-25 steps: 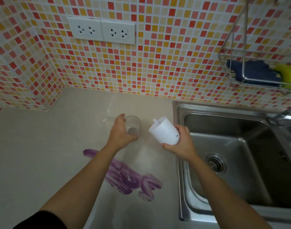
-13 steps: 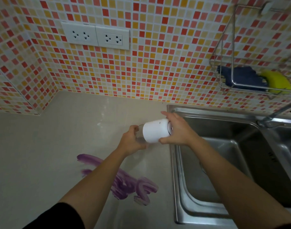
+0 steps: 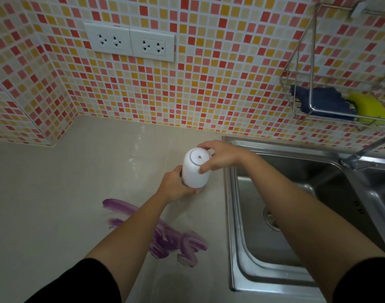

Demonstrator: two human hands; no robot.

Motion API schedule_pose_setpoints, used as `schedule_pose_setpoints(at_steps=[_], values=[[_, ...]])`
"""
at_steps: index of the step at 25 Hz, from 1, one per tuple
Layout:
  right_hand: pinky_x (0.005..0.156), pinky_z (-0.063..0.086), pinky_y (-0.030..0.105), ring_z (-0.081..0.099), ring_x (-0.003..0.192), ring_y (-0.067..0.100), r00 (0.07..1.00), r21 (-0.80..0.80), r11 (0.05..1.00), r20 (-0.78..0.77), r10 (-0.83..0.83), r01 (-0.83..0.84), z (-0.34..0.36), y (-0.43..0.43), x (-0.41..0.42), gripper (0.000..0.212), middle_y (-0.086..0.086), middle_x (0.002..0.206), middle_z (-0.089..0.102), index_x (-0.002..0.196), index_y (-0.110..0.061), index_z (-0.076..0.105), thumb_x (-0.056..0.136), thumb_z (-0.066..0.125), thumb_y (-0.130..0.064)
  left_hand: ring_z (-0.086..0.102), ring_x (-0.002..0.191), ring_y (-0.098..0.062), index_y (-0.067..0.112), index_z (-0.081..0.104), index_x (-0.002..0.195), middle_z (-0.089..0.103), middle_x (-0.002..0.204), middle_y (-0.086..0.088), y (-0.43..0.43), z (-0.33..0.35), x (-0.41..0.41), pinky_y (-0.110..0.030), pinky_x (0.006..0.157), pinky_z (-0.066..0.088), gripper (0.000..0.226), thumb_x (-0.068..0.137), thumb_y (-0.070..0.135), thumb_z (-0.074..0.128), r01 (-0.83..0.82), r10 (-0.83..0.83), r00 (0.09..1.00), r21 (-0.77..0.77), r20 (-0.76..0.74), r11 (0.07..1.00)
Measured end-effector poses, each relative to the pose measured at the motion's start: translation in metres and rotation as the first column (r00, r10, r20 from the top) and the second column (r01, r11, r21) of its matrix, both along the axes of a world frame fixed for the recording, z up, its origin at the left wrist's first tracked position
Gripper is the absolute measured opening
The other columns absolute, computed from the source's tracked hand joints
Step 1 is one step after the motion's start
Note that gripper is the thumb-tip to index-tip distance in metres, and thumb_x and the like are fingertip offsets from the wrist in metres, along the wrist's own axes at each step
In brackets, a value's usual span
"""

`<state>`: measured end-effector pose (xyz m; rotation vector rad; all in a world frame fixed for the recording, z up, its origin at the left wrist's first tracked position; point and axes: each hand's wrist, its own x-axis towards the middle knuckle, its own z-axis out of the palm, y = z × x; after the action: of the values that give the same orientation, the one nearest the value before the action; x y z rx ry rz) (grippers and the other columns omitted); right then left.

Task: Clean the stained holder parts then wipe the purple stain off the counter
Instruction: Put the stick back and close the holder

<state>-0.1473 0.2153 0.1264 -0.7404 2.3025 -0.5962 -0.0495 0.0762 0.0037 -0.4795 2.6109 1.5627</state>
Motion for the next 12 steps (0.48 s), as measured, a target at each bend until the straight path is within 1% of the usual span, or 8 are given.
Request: schedule_pose_setpoints(at_steps=[1, 3, 5, 8, 10, 12], values=[[0.086, 0.049, 0.032, 0.051, 0.113, 0.02, 1.0, -0.013, 1.0, -0.019, 0.018, -0.018, 0.001, 0.008, 0.0, 0.076, -0.001, 0.134, 0.046, 0.134, -0.022, 0.041, 0.07, 0.079, -0.031, 0.056, 0.099, -0.017, 0.018, 0.047, 0.129, 0.06, 0.117, 0.0, -0.001, 0.0, 0.0, -0.027, 0.08, 0.048, 0.085, 0.056, 0.034, 0.087, 0.008, -0.008, 1.0, -0.007, 0.001, 1.0], [0.083, 0.043, 0.029, 0.052, 0.108, 0.017, 0.998, -0.083, 0.997, -0.07, -0.005, -0.001, -0.002, 0.019, 0.004, 0.074, -0.003, 0.131, 0.05, 0.132, -0.024, 0.044, 0.069, 0.08, -0.033, 0.058, 0.102, -0.019, 0.018, 0.047, 0.129, 0.062, 0.12, -0.002, -0.003, 0.0, -0.002, -0.029, 0.082, 0.05, 0.086, 0.055, 0.033, 0.088, 0.035, -0.035, 0.999, -0.018, -0.001, 0.999], [0.082, 0.045, 0.03, 0.054, 0.106, 0.017, 0.991, -0.143, 0.989, -0.121, -0.06, 0.043, -0.008, 0.021, 0.009, 0.069, -0.002, 0.125, 0.055, 0.126, -0.022, 0.049, 0.066, 0.081, -0.04, 0.059, 0.106, -0.021, 0.019, 0.046, 0.13, 0.061, 0.122, -0.002, -0.004, -0.002, -0.001, -0.031, 0.085, 0.051, 0.086, 0.056, 0.033, 0.087, 0.057, -0.057, 0.998, -0.01, -0.006, 0.998], [0.082, 0.051, 0.034, 0.056, 0.101, 0.019, 0.965, -0.176, 0.971, -0.182, -0.191, 0.159, -0.023, 0.013, 0.017, 0.066, 0.0, 0.114, 0.057, 0.116, -0.019, 0.05, 0.063, 0.08, -0.047, 0.057, 0.103, -0.019, 0.019, 0.043, 0.131, 0.058, 0.125, -0.002, -0.001, -0.006, 0.003, -0.029, 0.084, 0.051, 0.085, 0.06, 0.036, 0.085, 0.04, -0.04, 0.999, 0.018, -0.015, 0.999], [0.082, 0.052, 0.036, 0.055, 0.102, 0.021, 0.94, -0.193, 0.949, -0.192, -0.284, 0.247, -0.03, 0.007, 0.02, 0.071, 0.002, 0.114, 0.055, 0.117, -0.019, 0.047, 0.063, 0.078, -0.052, 0.054, 0.101, -0.016, 0.019, 0.043, 0.131, 0.057, 0.126, -0.002, 0.001, -0.006, 0.003, -0.026, 0.082, 0.049, 0.083, 0.061, 0.038, 0.084, 0.025, -0.024, 0.999, 0.016, -0.021, 1.0], [0.086, 0.051, 0.039, 0.054, 0.107, 0.025, 0.923, -0.185, 0.94, -0.209, -0.323, 0.288, -0.034, 0.001, 0.022, 0.08, 0.004, 0.123, 0.053, 0.126, -0.02, 0.044, 0.063, 0.075, -0.057, 0.054, 0.101, -0.016, 0.018, 0.044, 0.13, 0.057, 0.126, -0.002, 0.001, -0.004, 0.001, -0.025, 0.081, 0.048, 0.083, 0.061, 0.038, 0.084, 0.028, -0.028, 1.0, 0.016, -0.015, 0.999]])
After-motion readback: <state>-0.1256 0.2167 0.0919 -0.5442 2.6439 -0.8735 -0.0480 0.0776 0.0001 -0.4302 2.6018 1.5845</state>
